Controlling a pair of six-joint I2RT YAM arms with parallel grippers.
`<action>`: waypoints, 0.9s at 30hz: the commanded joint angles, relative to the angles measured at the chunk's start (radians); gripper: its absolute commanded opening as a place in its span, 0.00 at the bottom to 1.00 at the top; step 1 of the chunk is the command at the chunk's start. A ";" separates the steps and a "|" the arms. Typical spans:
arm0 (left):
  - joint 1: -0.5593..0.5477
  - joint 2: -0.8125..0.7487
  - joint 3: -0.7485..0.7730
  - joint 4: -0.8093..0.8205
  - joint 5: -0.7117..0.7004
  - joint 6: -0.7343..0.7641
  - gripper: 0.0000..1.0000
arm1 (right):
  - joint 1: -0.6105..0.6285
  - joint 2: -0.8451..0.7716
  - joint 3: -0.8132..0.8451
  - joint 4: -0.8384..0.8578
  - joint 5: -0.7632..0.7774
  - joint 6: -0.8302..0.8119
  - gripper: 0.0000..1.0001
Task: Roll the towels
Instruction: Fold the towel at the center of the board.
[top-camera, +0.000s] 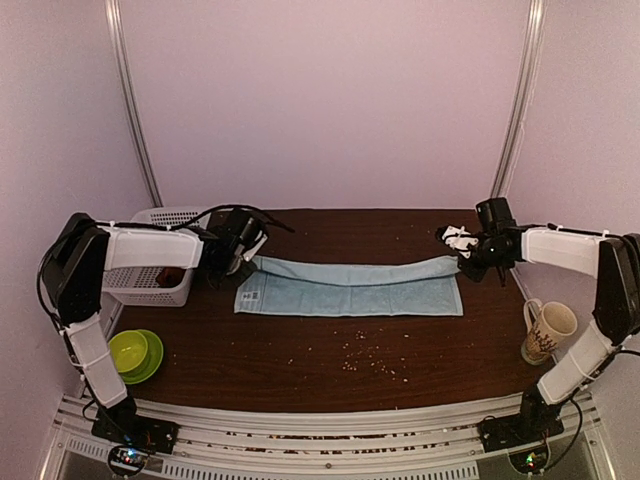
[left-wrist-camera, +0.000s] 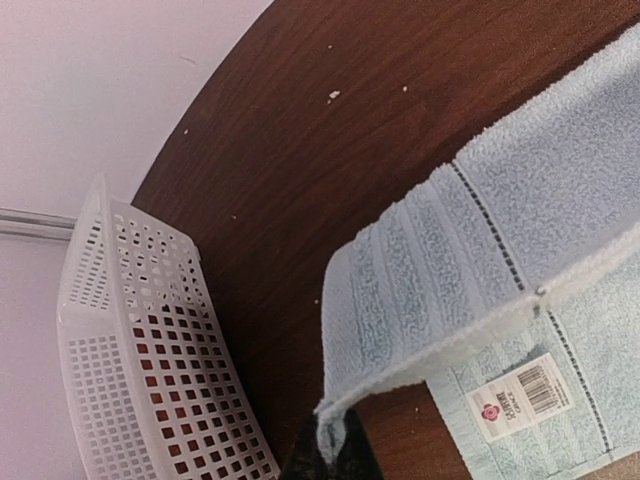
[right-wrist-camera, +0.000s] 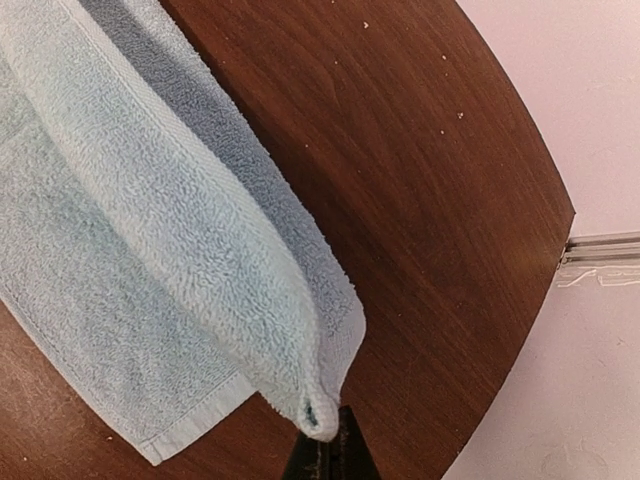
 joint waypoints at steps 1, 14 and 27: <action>-0.003 -0.053 -0.025 -0.015 -0.017 -0.031 0.00 | -0.007 -0.038 -0.031 -0.015 -0.019 -0.039 0.00; -0.024 -0.015 -0.085 -0.014 -0.025 -0.083 0.00 | -0.006 -0.067 -0.100 -0.015 -0.056 -0.064 0.00; -0.052 -0.018 -0.131 0.000 0.017 -0.104 0.00 | -0.004 -0.039 -0.126 0.027 -0.025 -0.067 0.00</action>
